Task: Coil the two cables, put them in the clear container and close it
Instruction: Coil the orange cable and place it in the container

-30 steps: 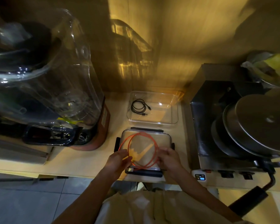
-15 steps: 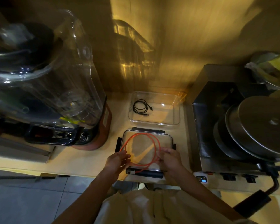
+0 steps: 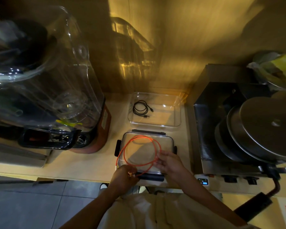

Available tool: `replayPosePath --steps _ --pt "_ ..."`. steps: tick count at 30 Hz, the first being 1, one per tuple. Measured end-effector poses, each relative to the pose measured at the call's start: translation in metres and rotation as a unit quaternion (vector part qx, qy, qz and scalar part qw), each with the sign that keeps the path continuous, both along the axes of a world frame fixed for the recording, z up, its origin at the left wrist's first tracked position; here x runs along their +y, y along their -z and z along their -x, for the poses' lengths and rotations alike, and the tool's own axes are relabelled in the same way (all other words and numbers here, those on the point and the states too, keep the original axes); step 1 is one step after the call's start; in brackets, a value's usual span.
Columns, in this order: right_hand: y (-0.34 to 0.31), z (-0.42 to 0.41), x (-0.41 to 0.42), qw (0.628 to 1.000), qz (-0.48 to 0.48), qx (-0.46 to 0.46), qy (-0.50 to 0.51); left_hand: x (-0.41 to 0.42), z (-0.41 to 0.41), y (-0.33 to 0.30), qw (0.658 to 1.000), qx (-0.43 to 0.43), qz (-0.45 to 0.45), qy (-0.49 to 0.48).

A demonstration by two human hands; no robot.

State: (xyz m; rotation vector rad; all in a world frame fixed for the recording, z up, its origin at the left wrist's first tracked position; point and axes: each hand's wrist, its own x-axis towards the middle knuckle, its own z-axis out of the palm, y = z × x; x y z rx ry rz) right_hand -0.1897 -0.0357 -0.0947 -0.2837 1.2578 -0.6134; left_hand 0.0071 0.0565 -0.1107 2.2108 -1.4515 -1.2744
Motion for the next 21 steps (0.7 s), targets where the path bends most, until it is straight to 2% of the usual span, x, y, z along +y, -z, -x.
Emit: replayPosePath --steps 3,5,9,15,17,21 --pt "-0.004 0.001 0.001 1.0 -0.004 -0.01 -0.002 0.001 0.003 0.002 0.998 -0.037 0.017 0.045" --pt "-0.007 0.002 0.003 1.0 0.0 -0.009 -0.007 0.0 0.005 0.0 0.998 -0.033 0.02 0.051" --pt "-0.01 0.0 0.005 0.999 0.027 0.019 -0.022 -0.003 0.007 -0.004 0.994 0.0 0.034 0.101" --pt "-0.015 -0.004 0.005 0.988 0.113 0.064 -0.089 0.0 0.012 -0.008 0.991 0.077 0.034 0.108" --pt "-0.016 -0.004 0.003 0.968 0.162 0.131 -0.141 -0.001 0.015 -0.011 0.988 0.103 0.032 0.114" --pt "-0.015 -0.003 0.002 0.894 0.283 0.271 -0.219 -0.003 0.022 -0.021 0.979 0.183 0.025 0.084"
